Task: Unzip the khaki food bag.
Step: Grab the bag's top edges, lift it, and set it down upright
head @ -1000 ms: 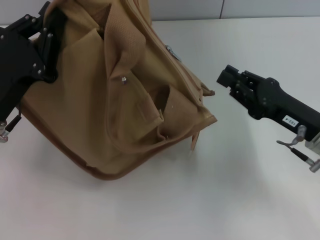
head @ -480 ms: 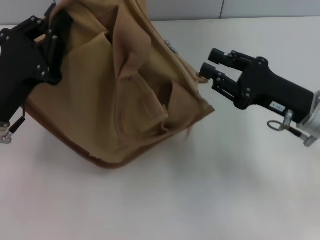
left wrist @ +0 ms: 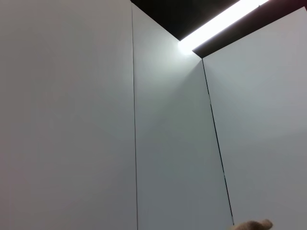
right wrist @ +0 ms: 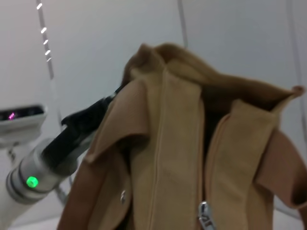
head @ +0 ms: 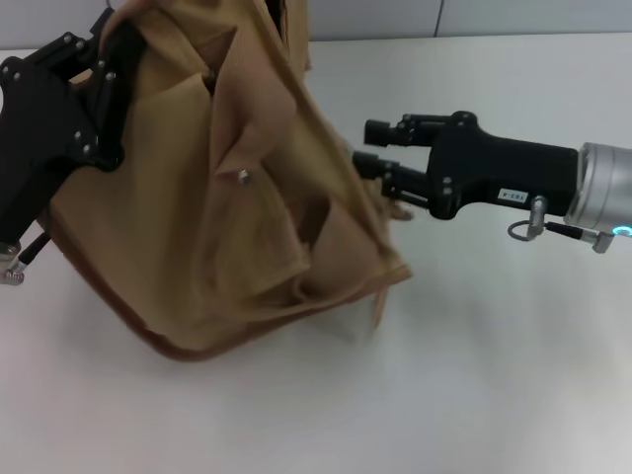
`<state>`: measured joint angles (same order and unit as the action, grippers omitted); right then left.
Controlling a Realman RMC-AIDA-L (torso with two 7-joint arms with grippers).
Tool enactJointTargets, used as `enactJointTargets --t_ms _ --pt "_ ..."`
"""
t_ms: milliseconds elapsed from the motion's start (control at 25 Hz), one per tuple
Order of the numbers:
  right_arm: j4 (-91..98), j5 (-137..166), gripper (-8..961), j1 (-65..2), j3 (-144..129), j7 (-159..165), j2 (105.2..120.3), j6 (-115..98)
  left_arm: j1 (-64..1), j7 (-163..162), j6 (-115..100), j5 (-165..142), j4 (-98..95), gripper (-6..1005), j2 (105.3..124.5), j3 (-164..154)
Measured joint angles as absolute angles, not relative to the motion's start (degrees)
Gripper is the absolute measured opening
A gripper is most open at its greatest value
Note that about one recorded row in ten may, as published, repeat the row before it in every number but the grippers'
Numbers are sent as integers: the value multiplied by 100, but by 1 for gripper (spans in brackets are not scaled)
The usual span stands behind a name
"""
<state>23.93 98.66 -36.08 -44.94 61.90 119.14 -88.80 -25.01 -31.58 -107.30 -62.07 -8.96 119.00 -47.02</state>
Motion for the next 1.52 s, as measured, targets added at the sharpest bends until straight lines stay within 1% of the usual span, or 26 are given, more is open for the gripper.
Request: enactJointTargets --t_ms 560,760,1280,1520 --pt "2559 9871 348 -3779 -5105 6217 11900 -8873 -2496 -3155 -10719 -6205 -897 59 11908 -4768" --pt "2609 9871 349 -3841 -5079 6278 11900 -8857 -2487 -3155 -10744 -6204 -897 60 11909 -4852" --pt "2712 10848 322 -4354 -5141 6873 11908 -8767 -2469 -3155 -10875 -6204 -901 59 11893 -4994" --pt "2710 10972 308 -4418 -5241 6958 11913 -9018 -2486 -3155 -10863 -6195 -899 59 11891 -4992"
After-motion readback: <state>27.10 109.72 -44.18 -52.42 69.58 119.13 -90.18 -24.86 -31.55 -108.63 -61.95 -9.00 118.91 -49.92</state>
